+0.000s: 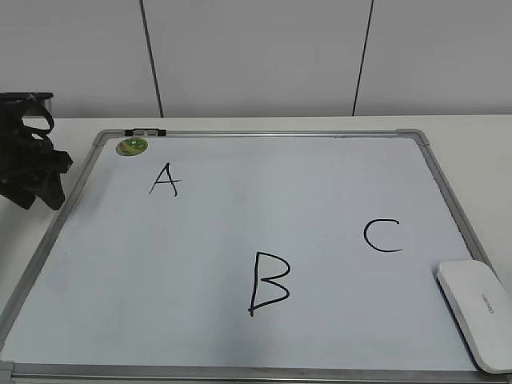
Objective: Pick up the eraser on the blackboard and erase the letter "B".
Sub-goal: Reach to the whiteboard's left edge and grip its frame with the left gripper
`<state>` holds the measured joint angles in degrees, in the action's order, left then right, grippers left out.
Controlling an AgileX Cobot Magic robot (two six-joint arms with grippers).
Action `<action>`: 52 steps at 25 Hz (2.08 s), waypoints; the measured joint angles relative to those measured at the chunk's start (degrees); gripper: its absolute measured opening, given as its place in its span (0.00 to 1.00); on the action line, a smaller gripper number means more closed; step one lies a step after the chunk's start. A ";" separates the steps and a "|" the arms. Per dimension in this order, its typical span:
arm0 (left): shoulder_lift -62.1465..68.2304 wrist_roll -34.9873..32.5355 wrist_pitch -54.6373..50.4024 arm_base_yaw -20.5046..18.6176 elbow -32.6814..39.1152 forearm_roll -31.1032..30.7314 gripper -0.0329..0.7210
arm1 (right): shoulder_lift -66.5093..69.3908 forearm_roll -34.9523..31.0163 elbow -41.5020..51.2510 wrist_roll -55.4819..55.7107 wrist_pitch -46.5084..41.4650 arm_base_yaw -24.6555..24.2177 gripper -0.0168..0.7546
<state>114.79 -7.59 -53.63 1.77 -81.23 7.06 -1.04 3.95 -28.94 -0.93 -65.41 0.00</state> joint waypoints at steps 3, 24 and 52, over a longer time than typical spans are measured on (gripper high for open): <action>0.00 0.00 0.58 0.00 -0.10 -0.09 0.52 | 0.00 0.00 0.00 0.00 0.00 0.00 0.77; 4.62 -1.54 2.20 -1.84 -0.18 1.87 0.45 | 0.00 0.00 0.00 0.00 0.00 0.00 0.77; 6.70 -1.67 4.22 -1.84 -0.57 3.25 0.09 | 0.00 0.00 0.00 0.00 0.00 0.00 0.77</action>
<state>121.49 -9.26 -49.41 -0.07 -81.80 10.30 -1.04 3.95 -28.94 -0.93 -65.41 0.00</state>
